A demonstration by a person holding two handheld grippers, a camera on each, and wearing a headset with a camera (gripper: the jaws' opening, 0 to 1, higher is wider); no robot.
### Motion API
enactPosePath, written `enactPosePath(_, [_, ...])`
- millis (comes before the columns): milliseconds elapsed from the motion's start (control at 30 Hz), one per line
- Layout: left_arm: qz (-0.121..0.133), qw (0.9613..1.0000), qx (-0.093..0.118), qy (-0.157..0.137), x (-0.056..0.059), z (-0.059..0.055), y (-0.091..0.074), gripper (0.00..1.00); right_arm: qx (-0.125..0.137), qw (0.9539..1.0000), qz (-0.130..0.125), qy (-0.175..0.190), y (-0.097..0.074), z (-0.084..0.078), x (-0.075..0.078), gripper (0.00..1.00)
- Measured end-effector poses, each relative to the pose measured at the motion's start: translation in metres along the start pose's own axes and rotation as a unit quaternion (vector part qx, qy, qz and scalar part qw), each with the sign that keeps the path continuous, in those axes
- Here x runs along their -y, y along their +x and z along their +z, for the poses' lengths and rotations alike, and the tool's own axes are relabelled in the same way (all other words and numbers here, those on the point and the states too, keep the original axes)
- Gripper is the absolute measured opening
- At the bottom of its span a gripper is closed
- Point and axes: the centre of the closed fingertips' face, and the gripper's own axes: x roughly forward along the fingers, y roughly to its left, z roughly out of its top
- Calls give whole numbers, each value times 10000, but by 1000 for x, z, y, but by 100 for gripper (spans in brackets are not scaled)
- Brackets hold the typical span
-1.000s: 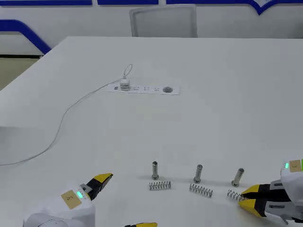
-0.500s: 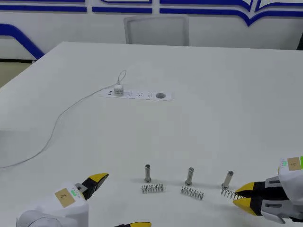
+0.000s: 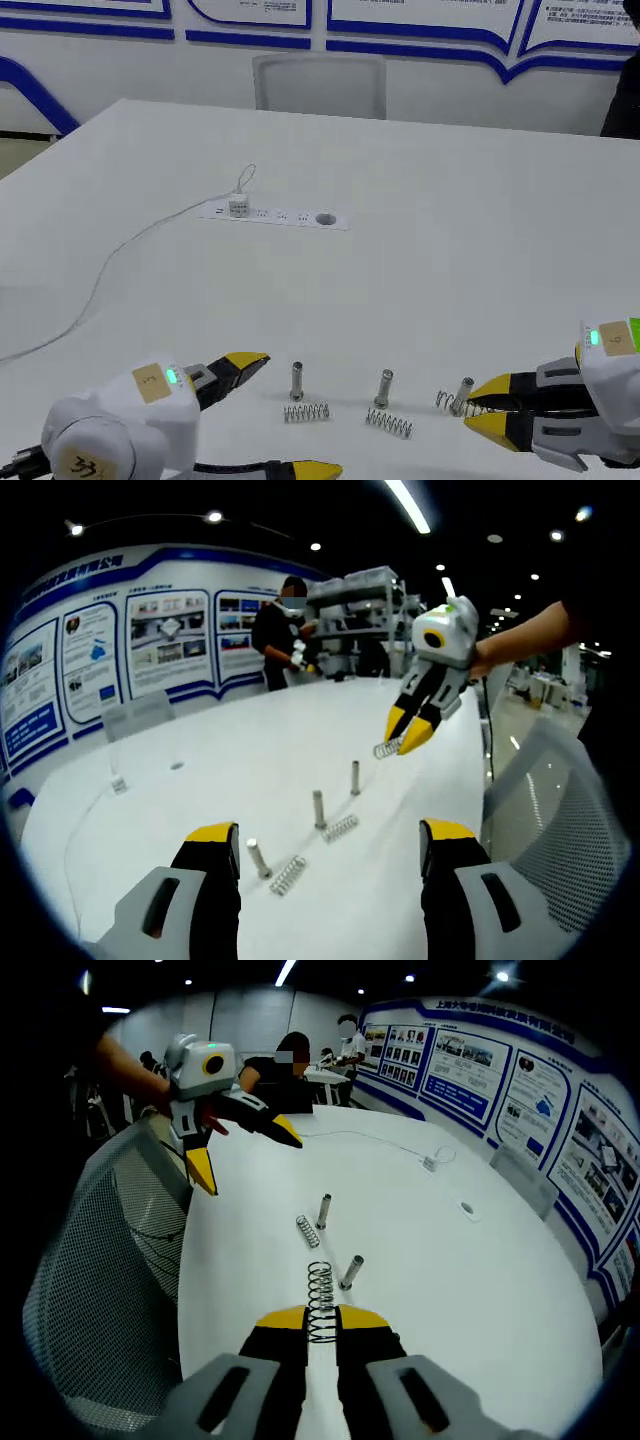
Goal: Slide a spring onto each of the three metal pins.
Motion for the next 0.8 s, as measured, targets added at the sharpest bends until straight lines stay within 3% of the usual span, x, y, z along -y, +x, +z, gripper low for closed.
enactPosePath(67, [-105, 9999, 111, -60, 3, 11, 4, 74, 73, 9999, 23, -102, -1, 9, -4, 10])
enactPosePath(100, [-335, 9986, 334, -248, 11, 23, 8, 74, 115, 9998, 77, -175, -2, 15, -8, 10])
enactPosePath(167, [-601, 9969, 431, -267, 20, 35, 12, 72, 241, 9995, 161, -155, -3, 27, -14, 10])
enactPosePath(267, [-757, 9967, 291, 100, 26, 38, 17, 66, 449, 9983, 321, -171, -5, 43, -24, 10])
enactPosePath(400, [-977, 9947, 298, 78, 34, 42, 21, 64, 503, 9973, 411, -329, -5, 54, -32, 10])
enactPosePath(500, [-1109, 9933, 317, 27, 40, 44, 23, 59, 578, 9953, 623, -461, -5, 60, -41, 10])
enactPosePath(800, [-1371, 9900, 256, 216, 53, 44, 28, 48, 525, 9937, 707, -695, -3, 66, -45, 10])
